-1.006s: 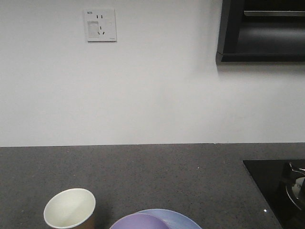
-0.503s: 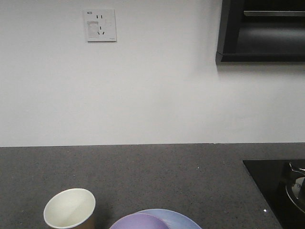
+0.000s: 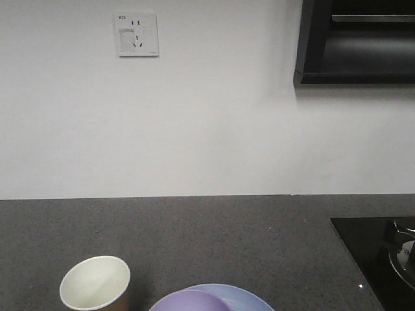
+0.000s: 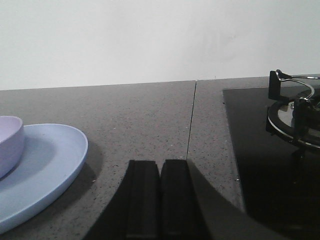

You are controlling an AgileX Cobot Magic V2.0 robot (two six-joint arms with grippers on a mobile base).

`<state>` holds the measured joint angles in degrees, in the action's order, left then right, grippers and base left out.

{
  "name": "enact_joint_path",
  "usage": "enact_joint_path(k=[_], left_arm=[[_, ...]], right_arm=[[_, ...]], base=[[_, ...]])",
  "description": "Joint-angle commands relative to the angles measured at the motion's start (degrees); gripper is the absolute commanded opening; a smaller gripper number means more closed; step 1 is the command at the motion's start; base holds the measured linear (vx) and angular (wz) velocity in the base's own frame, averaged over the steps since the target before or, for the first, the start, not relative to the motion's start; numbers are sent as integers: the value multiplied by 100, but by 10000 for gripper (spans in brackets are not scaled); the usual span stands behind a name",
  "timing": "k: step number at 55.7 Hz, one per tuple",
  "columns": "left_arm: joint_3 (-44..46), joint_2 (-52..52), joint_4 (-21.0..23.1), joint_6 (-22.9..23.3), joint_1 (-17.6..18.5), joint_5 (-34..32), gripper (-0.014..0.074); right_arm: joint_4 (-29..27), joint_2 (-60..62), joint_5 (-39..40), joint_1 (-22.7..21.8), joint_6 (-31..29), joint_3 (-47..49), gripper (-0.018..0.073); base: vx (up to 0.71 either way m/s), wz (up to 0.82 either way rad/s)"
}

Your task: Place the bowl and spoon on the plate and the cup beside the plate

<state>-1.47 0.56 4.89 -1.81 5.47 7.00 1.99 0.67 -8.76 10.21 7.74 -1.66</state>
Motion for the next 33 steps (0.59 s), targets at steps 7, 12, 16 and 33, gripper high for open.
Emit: enact_joint_path(k=[7,12,16,33], left_arm=[[142,96,20,-5,-12,-442,-6],[142,96,20,-5,-12,-442,-6],[142,96,20,-5,-12,-442,-6],[142,96,20,-5,-12,-442,-6]], right_arm=[[79,31,438,-28,2,-30,-8],[79,31,438,-28,2,-30,-8],[79,31,438,-28,2,-30,-8],[79,31,438,-28,2,-30,-8]], base=[[0,0],[0,0],[0,0],[0,0]])
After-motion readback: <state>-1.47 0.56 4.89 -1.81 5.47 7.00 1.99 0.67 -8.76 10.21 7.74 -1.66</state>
